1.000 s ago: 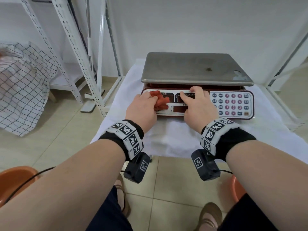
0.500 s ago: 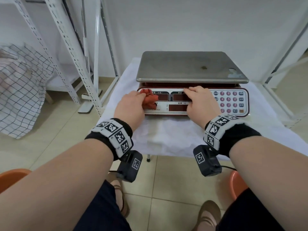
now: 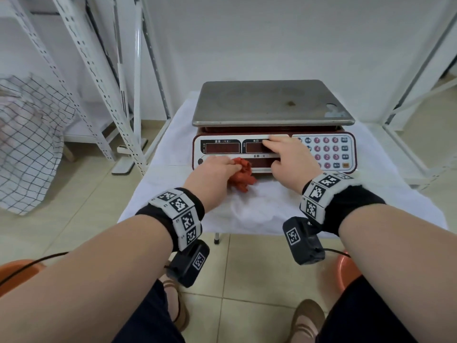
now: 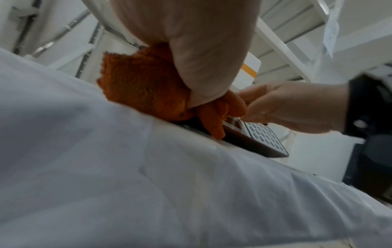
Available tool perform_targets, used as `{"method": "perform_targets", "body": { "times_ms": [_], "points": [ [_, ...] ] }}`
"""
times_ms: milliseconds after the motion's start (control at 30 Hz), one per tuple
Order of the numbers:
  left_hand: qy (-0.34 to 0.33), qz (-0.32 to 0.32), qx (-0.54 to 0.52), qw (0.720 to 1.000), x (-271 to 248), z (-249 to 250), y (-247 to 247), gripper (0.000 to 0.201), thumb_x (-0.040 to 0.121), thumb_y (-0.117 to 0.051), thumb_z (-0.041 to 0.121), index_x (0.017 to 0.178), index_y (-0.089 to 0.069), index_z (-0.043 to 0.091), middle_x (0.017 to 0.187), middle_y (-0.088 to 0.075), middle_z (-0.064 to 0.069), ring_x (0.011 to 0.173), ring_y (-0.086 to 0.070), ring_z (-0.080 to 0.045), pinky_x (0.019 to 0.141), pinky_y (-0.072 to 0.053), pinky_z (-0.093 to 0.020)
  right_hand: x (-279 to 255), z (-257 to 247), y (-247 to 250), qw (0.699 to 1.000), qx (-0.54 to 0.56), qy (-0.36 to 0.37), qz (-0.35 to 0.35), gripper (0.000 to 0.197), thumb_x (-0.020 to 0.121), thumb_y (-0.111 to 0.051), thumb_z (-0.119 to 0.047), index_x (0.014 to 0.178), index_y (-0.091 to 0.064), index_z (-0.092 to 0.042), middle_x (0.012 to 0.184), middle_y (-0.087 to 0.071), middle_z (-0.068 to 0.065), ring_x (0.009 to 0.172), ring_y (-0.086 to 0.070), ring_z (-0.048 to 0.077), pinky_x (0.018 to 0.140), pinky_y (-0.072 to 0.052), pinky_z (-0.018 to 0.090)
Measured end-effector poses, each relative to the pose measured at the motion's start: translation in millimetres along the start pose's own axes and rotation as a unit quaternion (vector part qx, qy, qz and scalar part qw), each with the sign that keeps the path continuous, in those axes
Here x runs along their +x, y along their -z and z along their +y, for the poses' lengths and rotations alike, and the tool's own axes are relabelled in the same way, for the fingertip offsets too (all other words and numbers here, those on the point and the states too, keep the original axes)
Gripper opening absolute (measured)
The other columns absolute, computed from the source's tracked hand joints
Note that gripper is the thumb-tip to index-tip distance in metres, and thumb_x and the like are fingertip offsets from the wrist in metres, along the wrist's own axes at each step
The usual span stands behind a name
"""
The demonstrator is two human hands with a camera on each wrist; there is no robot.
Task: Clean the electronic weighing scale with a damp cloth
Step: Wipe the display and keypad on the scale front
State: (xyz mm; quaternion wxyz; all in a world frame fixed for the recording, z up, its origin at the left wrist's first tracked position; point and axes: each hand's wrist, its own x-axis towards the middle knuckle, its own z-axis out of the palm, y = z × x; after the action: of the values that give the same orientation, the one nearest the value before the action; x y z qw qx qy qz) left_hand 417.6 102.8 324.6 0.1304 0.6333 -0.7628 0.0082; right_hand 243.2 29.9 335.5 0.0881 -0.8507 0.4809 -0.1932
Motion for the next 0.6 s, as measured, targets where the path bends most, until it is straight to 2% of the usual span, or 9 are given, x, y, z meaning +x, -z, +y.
{"method": "perform_targets", "body": {
  "times_ms": [67,133,200,267,400,467,600],
  "points": [
    [0.054,0.053,-0.037,0.996,0,-10,10,0.044,0.084,-0.049,-0.002,0.124,-0.06,0.012,0.125,-0.057,-0.009,0.116,-0.048,-0.029,0.099,-0.032,-0.029,-1,3,2,1.0,0.012,-0.002,0.011,0.054,0.083,-0.045,0.002,0.135,-0.051,-0.009,0.141,-0.048,0.006,0.131,-0.04,0.022,0.108,-0.022,0.022],
    [0.132,0.1,-0.039,0.985,3,-23,14,0.043,0.081,-0.05,-0.002,0.121,-0.061,0.01,0.118,-0.059,-0.013,0.113,-0.051,-0.032,0.097,-0.037,-0.035,-3,7,4,0.999,0.014,-0.015,0.027,0.05,0.084,-0.045,0.001,0.133,-0.053,-0.008,0.134,-0.054,0.009,0.127,-0.045,0.023,0.106,-0.027,0.025],
    [0.183,0.092,-0.02,0.979,8,-26,13,0.041,0.081,-0.048,0.002,0.119,-0.061,0.011,0.113,-0.058,-0.014,0.108,-0.052,-0.032,0.092,-0.041,-0.037,-5,9,5,0.999,0.012,-0.029,0.032,0.047,0.087,-0.045,-0.001,0.132,-0.054,-0.008,0.13,-0.055,0.011,0.123,-0.047,0.024,0.105,-0.03,0.027],
    [0.197,0.083,-0.013,0.977,11,-16,8,0.038,0.083,-0.045,0.004,0.117,-0.06,0.009,0.109,-0.056,-0.013,0.105,-0.053,-0.031,0.087,-0.042,-0.036,-7,11,6,0.999,0.012,-0.034,0.029,0.045,0.088,-0.044,-0.003,0.132,-0.054,-0.008,0.128,-0.055,0.011,0.121,-0.048,0.024,0.103,-0.031,0.027],
    [0.143,0.098,-0.018,0.985,14,9,-9,0.035,0.086,-0.044,0.005,0.118,-0.06,0.006,0.106,-0.053,-0.012,0.099,-0.052,-0.03,0.082,-0.042,-0.034,-7,15,5,0.999,0.019,-0.033,0.036,0.042,0.088,-0.046,-0.004,0.129,-0.057,-0.009,0.124,-0.057,0.011,0.117,-0.051,0.024,0.101,-0.033,0.028],
    [0.102,0.072,-0.006,0.992,15,18,-14,0.032,0.088,-0.046,0.007,0.117,-0.059,0.007,0.105,-0.051,-0.01,0.098,-0.05,-0.027,0.082,-0.04,-0.031,-7,17,4,0.998,0.024,-0.034,0.038,0.041,0.088,-0.047,-0.005,0.128,-0.059,-0.009,0.124,-0.057,0.012,0.117,-0.052,0.024,0.102,-0.034,0.028],
    [0.038,0.025,-0.001,0.999,17,14,-9,0.035,0.089,-0.052,0.013,0.123,-0.059,0.011,0.109,-0.052,-0.008,0.104,-0.049,-0.026,0.089,-0.04,-0.032,-8,19,6,0.998,0.028,-0.042,0.035,0.039,0.09,-0.047,-0.008,0.128,-0.059,-0.01,0.126,-0.057,0.012,0.117,-0.052,0.025,0.103,-0.037,0.031]
  ]
}}
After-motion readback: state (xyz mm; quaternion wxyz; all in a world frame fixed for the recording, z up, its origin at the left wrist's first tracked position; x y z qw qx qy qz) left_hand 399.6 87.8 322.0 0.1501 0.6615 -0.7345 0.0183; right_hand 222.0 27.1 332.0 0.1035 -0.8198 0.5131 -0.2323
